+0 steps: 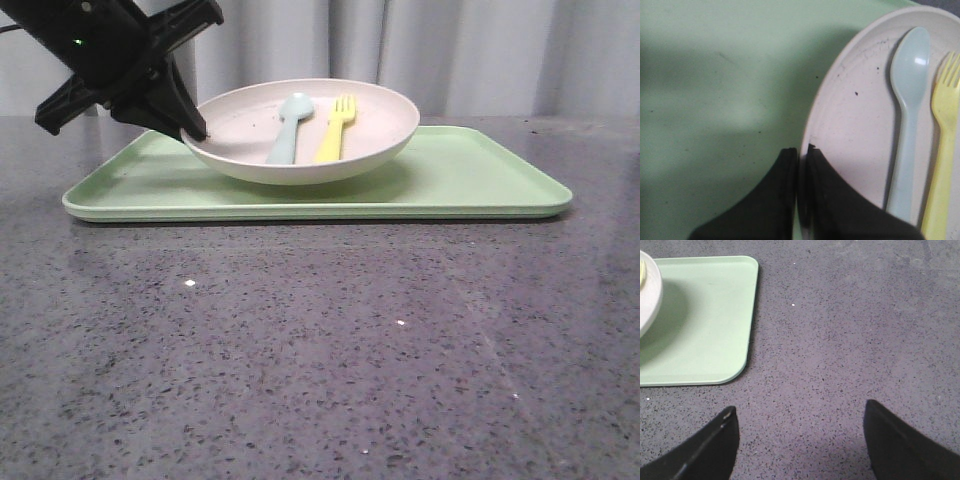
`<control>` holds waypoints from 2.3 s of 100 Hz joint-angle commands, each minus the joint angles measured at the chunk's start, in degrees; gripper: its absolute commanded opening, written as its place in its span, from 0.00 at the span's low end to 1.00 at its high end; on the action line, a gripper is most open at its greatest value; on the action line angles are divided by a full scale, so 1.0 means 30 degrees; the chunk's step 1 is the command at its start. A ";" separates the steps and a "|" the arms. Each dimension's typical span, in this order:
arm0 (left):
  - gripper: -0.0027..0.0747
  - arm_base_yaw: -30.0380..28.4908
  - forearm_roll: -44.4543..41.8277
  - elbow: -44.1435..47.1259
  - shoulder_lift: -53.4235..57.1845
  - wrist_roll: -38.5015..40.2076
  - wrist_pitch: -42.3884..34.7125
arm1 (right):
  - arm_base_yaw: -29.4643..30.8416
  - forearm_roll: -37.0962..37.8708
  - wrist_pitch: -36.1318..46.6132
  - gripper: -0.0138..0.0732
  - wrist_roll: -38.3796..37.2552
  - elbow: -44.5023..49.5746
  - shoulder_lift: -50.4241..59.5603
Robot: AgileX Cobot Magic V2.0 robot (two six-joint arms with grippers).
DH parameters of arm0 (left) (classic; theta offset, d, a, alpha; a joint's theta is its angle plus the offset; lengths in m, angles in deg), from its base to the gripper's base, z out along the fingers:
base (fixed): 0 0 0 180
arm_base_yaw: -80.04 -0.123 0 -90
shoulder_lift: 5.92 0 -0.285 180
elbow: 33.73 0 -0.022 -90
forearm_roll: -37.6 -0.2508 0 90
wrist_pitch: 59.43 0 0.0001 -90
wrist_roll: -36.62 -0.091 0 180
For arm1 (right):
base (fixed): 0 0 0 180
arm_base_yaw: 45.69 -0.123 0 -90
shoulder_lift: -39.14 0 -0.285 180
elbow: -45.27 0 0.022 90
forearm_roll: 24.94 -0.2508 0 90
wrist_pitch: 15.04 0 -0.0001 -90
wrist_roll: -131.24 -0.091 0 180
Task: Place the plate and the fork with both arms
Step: 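Lower the held plate onto the green tray with the left gripper, then open the left gripper and lift it away from the plate, then move the right gripper above the yellow fork on the plate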
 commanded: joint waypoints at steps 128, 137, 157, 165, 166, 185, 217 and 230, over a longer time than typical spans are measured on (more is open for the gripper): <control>0.39 0.0105 -0.2169 -0.0203 0.2627 0.0375 0.0036 | -0.0038 -0.0061 0.0909 0.77 0.0149 -0.0722 -0.0127; 0.39 0.0105 -0.3124 0.0441 0.3810 0.0375 -0.0009 | -0.0038 -0.0061 0.0893 0.77 0.0149 -0.0722 -0.0127; 0.39 0.0105 -0.4861 0.3196 0.7420 0.0375 -0.0928 | -0.0038 -0.0061 0.0850 0.77 0.0149 -0.0722 -0.0127; 0.39 0.0105 -0.5659 0.4579 0.9098 0.0375 -0.1144 | -0.0038 -0.0061 0.0850 0.77 0.0149 -0.0722 -0.0127; 0.39 0.0105 -0.5705 0.4698 0.9245 0.0375 -0.1165 | -0.0038 -0.0061 0.0850 0.77 0.0149 -0.0722 -0.0127; 0.35 0.0105 -0.5863 0.7801 1.3168 0.0375 -0.2332 | -0.0038 -0.0061 0.0795 0.77 0.0149 -0.0722 -0.0127; 0.01 -0.1347 -0.5908 1.1024 1.8621 0.0375 -0.2450 | -0.0038 -0.0078 0.0762 0.77 0.0149 -0.0722 -0.0127; 0.01 -0.1890 -0.6400 1.1802 2.0523 0.0375 -0.2123 | -0.0038 -0.0162 0.0686 0.77 0.0149 -0.0722 -0.0127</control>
